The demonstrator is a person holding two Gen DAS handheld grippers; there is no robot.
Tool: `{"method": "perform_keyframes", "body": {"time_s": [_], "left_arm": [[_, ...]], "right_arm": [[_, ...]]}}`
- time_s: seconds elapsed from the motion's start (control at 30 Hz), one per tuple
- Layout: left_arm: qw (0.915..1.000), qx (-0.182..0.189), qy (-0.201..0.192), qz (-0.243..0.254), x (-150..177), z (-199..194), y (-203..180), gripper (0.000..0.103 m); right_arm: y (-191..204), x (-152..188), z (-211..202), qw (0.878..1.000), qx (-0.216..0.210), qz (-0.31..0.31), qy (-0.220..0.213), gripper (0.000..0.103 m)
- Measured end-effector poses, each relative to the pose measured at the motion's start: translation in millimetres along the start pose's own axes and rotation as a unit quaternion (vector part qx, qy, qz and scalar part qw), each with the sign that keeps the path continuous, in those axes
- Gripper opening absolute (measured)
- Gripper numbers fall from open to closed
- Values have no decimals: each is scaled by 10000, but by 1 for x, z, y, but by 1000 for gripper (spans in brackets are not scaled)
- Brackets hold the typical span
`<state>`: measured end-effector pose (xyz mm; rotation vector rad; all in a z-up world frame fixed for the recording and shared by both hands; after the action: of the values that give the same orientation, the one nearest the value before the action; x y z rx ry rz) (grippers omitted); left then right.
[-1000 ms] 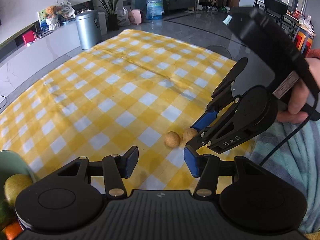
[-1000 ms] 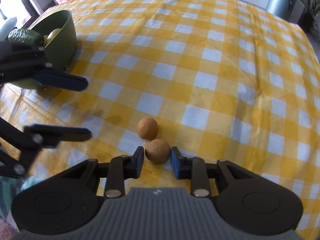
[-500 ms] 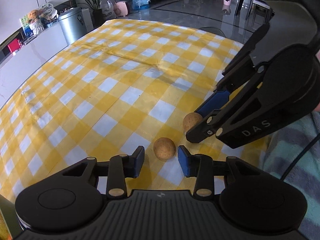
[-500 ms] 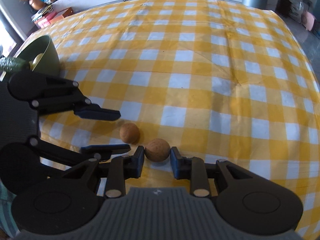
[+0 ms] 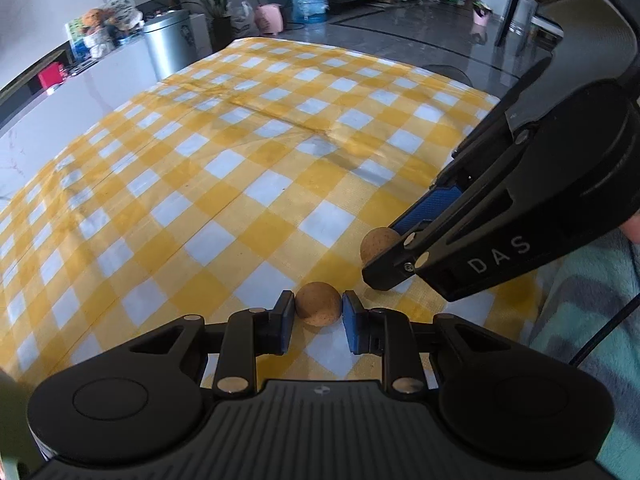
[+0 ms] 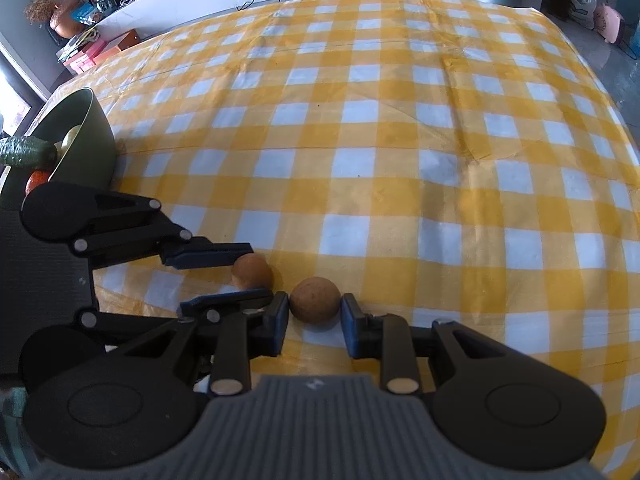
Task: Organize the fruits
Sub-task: 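Carry both held kiwis over the colander and lower them inside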
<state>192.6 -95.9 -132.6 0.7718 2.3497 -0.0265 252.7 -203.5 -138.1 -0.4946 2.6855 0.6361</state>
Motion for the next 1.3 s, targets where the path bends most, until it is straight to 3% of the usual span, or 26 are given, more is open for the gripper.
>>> {"method": "perform_keyframes", "body": {"time_s": [0.3, 0.5, 0.7, 1.03, 1.3], "left_arm": [[9943, -557, -119, -897, 7, -47, 24, 28], [9863, -823, -254, -1405, 11, -90, 47, 28], [9756, -1039, -213, -1923, 18, -123, 77, 28], [9479, -1271, -225, -2914, 44, -162, 135, 28], [9203, -1336, 61, -3676, 75, -162, 178, 28]], "right_arm": [[13, 2, -18, 9986, 96, -160, -502, 25], [40, 6, -28, 9952, -140, -271, -929, 25], [87, -1, -30, 9907, -462, -667, -1094, 24], [169, -30, -30, 9774, -786, -1536, -1222, 24], [219, -50, -10, 9675, -880, -2102, -1094, 24]]}}
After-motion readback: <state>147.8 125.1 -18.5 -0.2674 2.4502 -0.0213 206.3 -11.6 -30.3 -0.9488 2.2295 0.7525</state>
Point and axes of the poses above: each gripper's, at about its wrist camera, not at the fingertips, and z roughly the way its jaws point, y to its left, x to its underside, the point moved 3 cm from there along z, roughly the way its jaws point, and after that the axes turned 11 degrees about -x, right-handed, at the moved point
